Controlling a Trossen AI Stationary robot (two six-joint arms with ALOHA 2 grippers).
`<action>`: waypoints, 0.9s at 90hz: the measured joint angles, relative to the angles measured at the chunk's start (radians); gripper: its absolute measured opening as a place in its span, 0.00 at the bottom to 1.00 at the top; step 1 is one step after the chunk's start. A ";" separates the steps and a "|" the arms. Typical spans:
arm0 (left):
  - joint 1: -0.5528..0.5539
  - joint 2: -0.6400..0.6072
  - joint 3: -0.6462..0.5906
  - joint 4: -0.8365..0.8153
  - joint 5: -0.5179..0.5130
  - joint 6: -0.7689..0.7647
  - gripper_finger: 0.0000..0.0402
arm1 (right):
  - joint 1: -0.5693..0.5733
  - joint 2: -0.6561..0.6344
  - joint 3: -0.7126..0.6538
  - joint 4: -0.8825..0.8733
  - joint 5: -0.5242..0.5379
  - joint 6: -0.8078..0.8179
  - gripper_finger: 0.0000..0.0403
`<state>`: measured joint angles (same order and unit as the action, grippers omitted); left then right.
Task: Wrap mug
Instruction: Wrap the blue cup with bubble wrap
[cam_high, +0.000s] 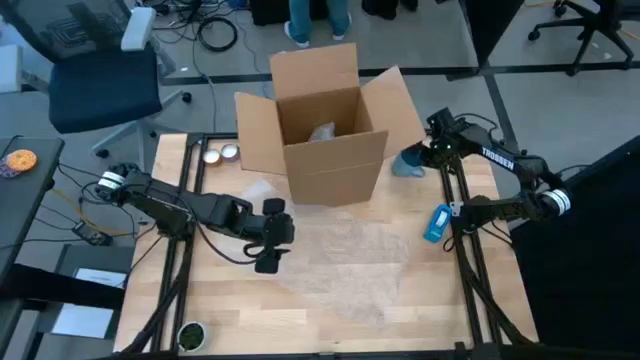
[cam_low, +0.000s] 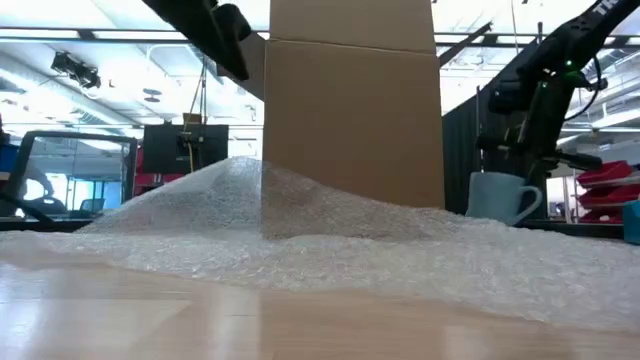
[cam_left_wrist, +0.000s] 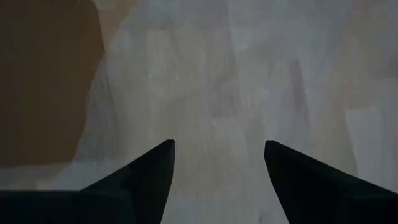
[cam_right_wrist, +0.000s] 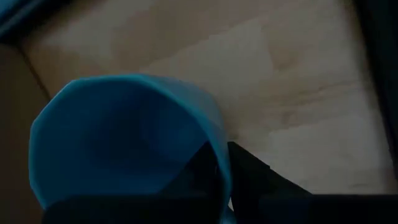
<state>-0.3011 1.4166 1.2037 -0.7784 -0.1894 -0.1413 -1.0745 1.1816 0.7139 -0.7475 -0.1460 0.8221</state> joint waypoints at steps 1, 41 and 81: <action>-0.001 0.000 0.000 -0.002 0.000 -0.001 0.58 | 0.004 -0.003 0.000 -0.004 -0.003 -0.003 0.00; -0.099 0.000 0.000 -0.024 0.000 -0.053 0.58 | 0.208 -0.255 0.000 -0.283 -0.005 -0.050 0.00; -0.263 0.000 0.000 -0.088 -0.160 -0.233 0.58 | 0.845 -0.535 0.000 -0.343 0.193 0.348 0.00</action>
<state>-0.5636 1.4162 1.2037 -0.8663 -0.3499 -0.3748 -0.2296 0.6466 0.7136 -1.0905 0.0465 1.1701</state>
